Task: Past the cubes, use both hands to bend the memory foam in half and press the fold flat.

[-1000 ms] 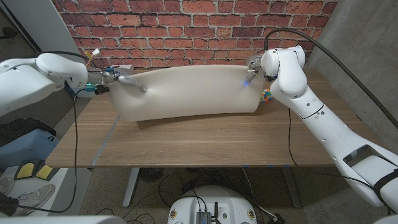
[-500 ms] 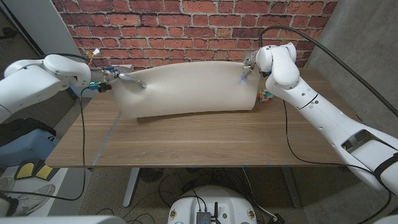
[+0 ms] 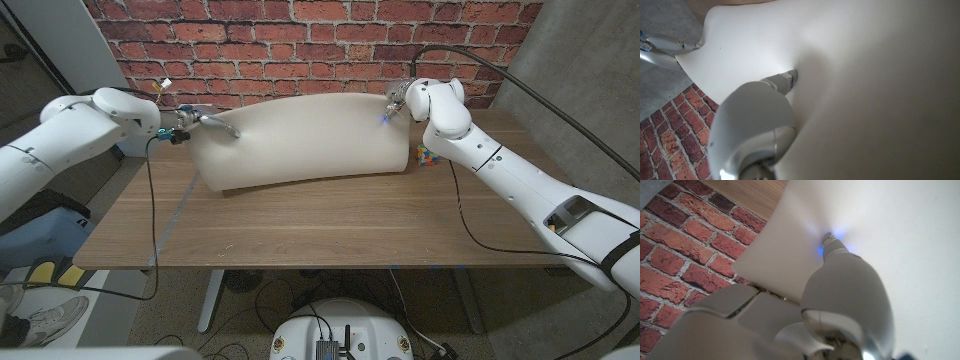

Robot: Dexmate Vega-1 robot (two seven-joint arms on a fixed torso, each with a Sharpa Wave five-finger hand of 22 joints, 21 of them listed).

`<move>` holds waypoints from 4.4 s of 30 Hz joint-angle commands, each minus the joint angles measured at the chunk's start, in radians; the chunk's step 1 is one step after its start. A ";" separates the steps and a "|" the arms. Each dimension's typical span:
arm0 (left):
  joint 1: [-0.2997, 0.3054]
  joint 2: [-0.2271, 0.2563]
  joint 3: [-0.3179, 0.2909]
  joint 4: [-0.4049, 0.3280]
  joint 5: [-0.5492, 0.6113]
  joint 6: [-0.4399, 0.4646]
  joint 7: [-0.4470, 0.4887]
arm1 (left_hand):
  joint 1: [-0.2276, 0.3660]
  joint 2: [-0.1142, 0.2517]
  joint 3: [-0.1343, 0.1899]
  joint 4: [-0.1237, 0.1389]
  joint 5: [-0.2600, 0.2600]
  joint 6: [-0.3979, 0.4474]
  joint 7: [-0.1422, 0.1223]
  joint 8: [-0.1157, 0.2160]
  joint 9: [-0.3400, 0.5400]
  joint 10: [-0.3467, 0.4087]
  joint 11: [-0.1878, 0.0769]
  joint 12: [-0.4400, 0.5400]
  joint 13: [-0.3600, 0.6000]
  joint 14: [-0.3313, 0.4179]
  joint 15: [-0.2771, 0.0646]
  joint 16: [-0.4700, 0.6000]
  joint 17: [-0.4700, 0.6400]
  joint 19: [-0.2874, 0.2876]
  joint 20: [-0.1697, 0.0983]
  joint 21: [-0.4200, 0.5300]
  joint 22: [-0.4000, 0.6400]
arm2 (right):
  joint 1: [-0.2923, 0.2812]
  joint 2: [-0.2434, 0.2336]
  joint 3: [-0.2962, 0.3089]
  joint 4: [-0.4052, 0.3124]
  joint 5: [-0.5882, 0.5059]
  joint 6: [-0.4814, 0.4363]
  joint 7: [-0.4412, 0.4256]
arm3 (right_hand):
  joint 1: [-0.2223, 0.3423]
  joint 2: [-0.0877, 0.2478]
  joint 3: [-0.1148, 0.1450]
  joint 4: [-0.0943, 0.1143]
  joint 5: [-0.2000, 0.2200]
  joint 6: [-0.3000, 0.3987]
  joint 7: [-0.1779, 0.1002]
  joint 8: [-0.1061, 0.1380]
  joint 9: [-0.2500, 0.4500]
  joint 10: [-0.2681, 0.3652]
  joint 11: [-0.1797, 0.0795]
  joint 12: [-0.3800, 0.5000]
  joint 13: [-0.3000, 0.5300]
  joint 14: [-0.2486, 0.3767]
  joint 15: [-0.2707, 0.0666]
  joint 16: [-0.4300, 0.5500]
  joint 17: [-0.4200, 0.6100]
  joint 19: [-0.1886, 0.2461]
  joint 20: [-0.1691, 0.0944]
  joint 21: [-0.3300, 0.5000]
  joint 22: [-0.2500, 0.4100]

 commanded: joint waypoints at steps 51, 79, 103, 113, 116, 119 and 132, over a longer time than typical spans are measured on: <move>-0.196 -0.275 0.221 0.200 0.349 0.080 0.300 | -0.018 0.018 0.036 0.008 0.003 0.034 0.029 -0.030 -0.003 0.096 -0.083 -0.029 -0.020 -0.004 0.005 0.003 -0.004 0.007 -0.003 0.022 0.001 | -0.198 0.091 0.057 0.115 0.312 0.026 -1.113 | -0.372 -0.152 -0.159 0.115 0.111 -1.217 0.109 -0.095 -0.067 -0.825 0.202 -0.249 -0.109 -0.548 0.054 -0.105 -0.153 -0.163 0.146 -0.145 -0.008; -0.258 -0.336 0.308 0.220 0.527 0.135 0.367 | -0.023 0.017 0.042 0.002 0.001 0.044 0.025 -0.035 0.006 0.102 -0.082 -0.037 -0.015 -0.008 0.006 0.001 -0.004 0.005 -0.010 0.028 0.000 | -0.202 0.047 -0.016 0.284 0.255 0.320 -1.601 | -0.335 -0.154 -0.193 0.069 0.172 -1.008 0.058 -0.018 -0.063 -0.768 0.177 -0.125 -0.155 -0.578 0.028 -0.021 -0.276 -0.121 0.129 -0.286 -0.009; -0.225 -0.404 0.288 0.190 0.589 0.225 0.552 | -0.029 0.017 0.047 -0.004 -0.001 0.050 0.025 -0.044 0.007 0.113 -0.086 -0.042 -0.011 0.004 0.002 0.004 -0.005 0.012 -0.018 0.037 0.000 | -0.170 -0.072 -0.095 0.178 0.163 0.463 -1.127 | -0.360 -0.140 -0.217 0.074 0.214 -0.535 -0.062 0.036 -0.073 -0.436 0.057 -0.021 -0.192 -0.333 -0.096 -0.010 -0.321 0.071 0.036 -0.286 -0.004; -0.236 -0.409 0.297 0.212 0.576 0.196 0.532 | -0.031 0.017 0.049 -0.005 -0.002 0.051 0.024 -0.047 0.008 0.112 -0.087 -0.047 -0.012 0.003 0.001 0.004 -0.004 0.012 -0.020 0.039 -0.001 | -0.139 -0.023 -0.090 0.211 0.202 0.466 -0.983 | -0.469 -0.093 -0.243 0.139 0.178 -0.741 -0.073 -0.087 -0.072 -0.592 0.087 -0.160 -0.220 -0.480 -0.040 -0.092 -0.399 -0.043 0.089 -0.374 -0.009; -0.241 -0.413 0.301 0.219 0.577 0.193 0.531 | -0.031 0.017 0.049 -0.006 -0.002 0.052 0.024 -0.048 0.009 0.112 -0.088 -0.048 -0.012 0.002 0.000 0.003 -0.004 0.010 -0.021 0.039 -0.001 | -0.132 -0.003 -0.091 0.231 0.216 0.476 -0.982 | -0.504 -0.096 -0.259 0.155 0.166 -0.806 -0.077 -0.093 -0.071 -0.632 0.086 -0.197 -0.222 -0.535 -0.023 -0.101 -0.420 -0.101 0.130 -0.415 -0.011; -0.247 -0.419 0.304 0.229 0.577 0.192 0.530 | -0.033 0.018 0.050 -0.006 -0.002 0.051 0.024 -0.049 0.009 0.111 -0.088 -0.050 -0.012 0.001 0.001 0.003 -0.004 0.008 -0.022 0.039 -0.001 | -0.121 0.015 -0.095 0.248 0.235 0.486 -0.962 | -0.538 -0.093 -0.271 0.174 0.156 -0.836 -0.090 -0.090 -0.071 -0.662 0.083 -0.220 -0.224 -0.585 -0.011 -0.106 -0.436 -0.143 0.171 -0.445 -0.011; -0.259 -0.431 0.315 0.253 0.574 0.173 0.519 | -0.035 0.018 0.051 -0.007 -0.003 0.052 0.024 -0.053 0.011 0.111 -0.089 -0.055 -0.010 0.000 0.002 0.002 -0.004 0.006 -0.023 0.041 -0.001 | -0.082 0.104 -0.127 0.322 0.288 0.429 -0.890 | -0.645 -0.044 -0.294 0.234 0.126 -0.860 -0.101 -0.083 -0.073 -0.704 0.068 -0.241 -0.227 -0.669 0.027 -0.100 -0.462 -0.194 0.228 -0.480 -0.012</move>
